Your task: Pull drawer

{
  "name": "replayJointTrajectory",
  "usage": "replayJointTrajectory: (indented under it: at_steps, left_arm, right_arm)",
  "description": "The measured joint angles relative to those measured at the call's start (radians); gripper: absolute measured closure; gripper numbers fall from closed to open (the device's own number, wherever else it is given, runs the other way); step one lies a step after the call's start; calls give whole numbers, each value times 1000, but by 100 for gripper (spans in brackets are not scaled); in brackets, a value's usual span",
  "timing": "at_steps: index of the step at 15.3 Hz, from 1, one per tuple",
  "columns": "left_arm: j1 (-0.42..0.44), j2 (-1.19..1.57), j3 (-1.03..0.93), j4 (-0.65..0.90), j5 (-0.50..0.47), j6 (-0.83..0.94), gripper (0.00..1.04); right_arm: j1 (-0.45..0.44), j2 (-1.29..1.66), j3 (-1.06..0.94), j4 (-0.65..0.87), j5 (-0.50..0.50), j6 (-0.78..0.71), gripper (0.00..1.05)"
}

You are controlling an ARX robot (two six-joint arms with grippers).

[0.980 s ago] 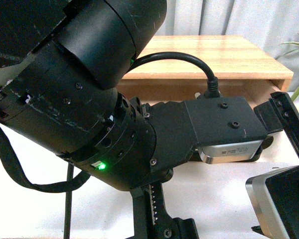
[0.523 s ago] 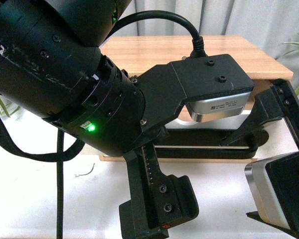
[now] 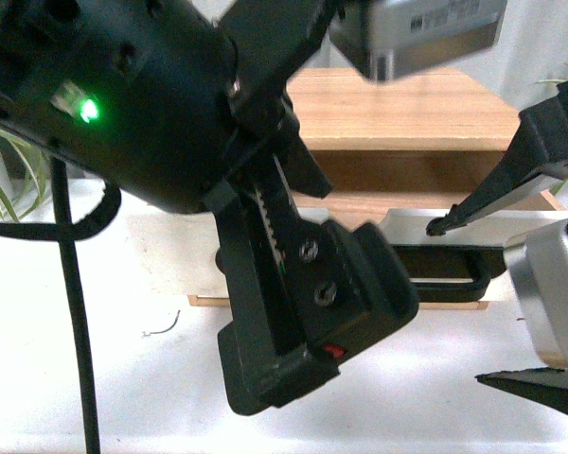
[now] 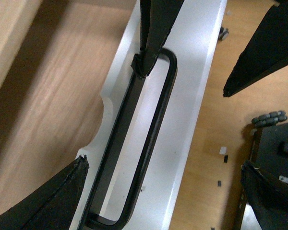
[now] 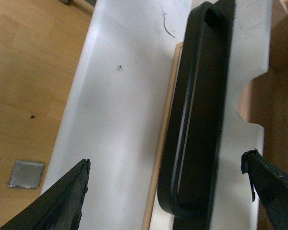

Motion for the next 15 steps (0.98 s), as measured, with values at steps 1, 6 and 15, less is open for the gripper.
replayJointTrajectory:
  at_steps: [1, 6, 15]
  left_arm:
    - [7, -24, -4, 6, 21, -15, 7]
    - [198, -172, -97, 198, 112, -198, 7]
    - [517, -262, -301, 680, -428, -867, 7]
  right_arm:
    - [-13, -15, 5, -14, -12, 11, 6]
    - [-150, -71, 45, 73, -145, 182, 6]
    - [-325, -93, -17, 613, 381, 1623, 6]
